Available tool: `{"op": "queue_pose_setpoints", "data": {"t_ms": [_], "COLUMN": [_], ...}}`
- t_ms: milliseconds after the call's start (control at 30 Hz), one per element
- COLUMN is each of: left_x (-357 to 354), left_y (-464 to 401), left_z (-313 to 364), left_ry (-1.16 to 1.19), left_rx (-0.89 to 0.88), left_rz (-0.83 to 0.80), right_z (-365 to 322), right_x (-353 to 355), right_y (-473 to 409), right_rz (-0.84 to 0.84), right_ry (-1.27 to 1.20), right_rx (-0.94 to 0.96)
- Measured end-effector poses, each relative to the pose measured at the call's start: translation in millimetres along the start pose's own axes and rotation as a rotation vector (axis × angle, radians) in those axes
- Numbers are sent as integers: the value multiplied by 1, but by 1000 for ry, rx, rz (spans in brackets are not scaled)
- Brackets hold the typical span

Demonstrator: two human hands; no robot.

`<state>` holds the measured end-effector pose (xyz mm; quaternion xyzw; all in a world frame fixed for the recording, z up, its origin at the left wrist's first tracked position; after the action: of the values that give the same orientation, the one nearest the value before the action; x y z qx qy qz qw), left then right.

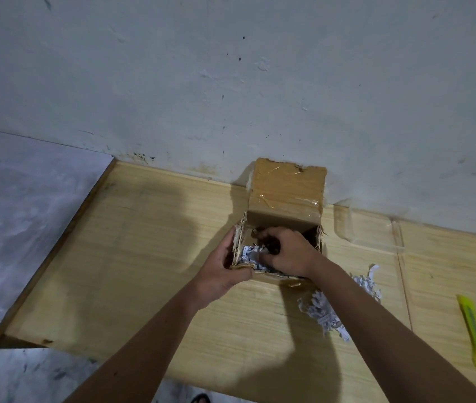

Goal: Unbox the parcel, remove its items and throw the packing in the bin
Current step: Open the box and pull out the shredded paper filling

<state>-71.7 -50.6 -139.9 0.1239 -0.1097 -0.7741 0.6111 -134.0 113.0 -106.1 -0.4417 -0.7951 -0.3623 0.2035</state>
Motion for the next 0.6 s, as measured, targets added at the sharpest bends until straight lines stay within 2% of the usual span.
{"op": "queue_pose_setpoints", "data": {"t_ms": [167, 300, 500, 600], "left_x": [0, 1, 0, 1], "left_y": [-3, -6, -6, -6], "left_z": [-5, -10, -9, -9], "left_ry": [0, -6, 10, -17], "left_rx": [-9, 8, 0, 4], "left_rz": [-1, -3, -6, -5], "right_z": [-2, -6, -12, -7], "right_x": [-10, 0, -18, -18], "right_y": [6, 3, 2, 6], "right_rz": [-46, 5, -209, -207], "right_ry": [-68, -97, -62, -200], "right_rx": [67, 102, 7, -24]}}
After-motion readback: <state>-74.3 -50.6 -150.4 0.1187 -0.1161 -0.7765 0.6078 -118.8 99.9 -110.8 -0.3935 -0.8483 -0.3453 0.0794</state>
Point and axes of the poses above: each hand's wrist, its own y-axis away from the middle knuckle, its own x-axis out of the back of the hand, z = x × y, the point moved 6 cm from there along -y, towards the middle knuckle, and after that the axes turned 4 degrees about -y, right-handed, at the moved point
